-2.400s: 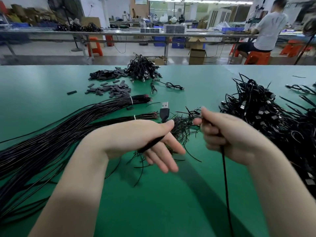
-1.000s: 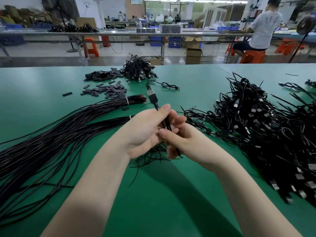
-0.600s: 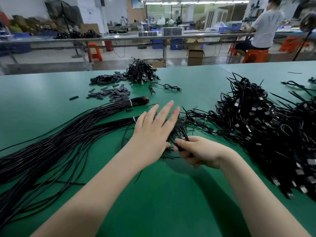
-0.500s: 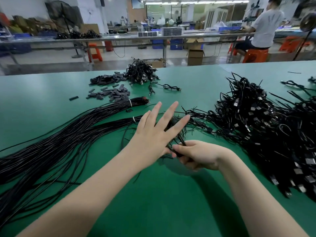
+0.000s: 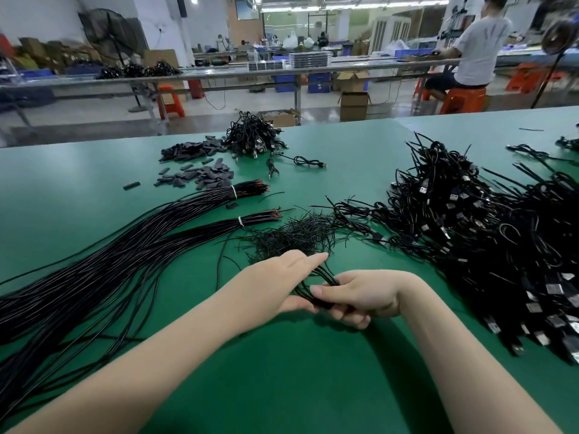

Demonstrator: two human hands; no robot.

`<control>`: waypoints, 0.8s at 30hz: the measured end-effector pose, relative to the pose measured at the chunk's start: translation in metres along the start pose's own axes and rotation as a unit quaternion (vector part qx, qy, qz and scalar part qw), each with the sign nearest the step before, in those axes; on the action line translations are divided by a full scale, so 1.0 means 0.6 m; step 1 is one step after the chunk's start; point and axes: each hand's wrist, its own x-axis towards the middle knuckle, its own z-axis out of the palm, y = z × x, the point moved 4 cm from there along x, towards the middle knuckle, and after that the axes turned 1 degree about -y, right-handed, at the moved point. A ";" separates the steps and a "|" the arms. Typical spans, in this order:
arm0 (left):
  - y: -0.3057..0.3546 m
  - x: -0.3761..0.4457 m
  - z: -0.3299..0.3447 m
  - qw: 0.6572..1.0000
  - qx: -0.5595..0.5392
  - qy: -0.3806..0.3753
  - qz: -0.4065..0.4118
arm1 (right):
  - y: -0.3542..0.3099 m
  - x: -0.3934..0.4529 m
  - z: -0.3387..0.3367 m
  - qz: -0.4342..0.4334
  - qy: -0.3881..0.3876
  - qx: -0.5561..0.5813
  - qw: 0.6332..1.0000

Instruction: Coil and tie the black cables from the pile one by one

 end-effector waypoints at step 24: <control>-0.042 -0.014 0.031 0.960 -0.070 0.153 -0.224 | -0.007 -0.006 -0.094 -0.213 0.433 0.085 0.872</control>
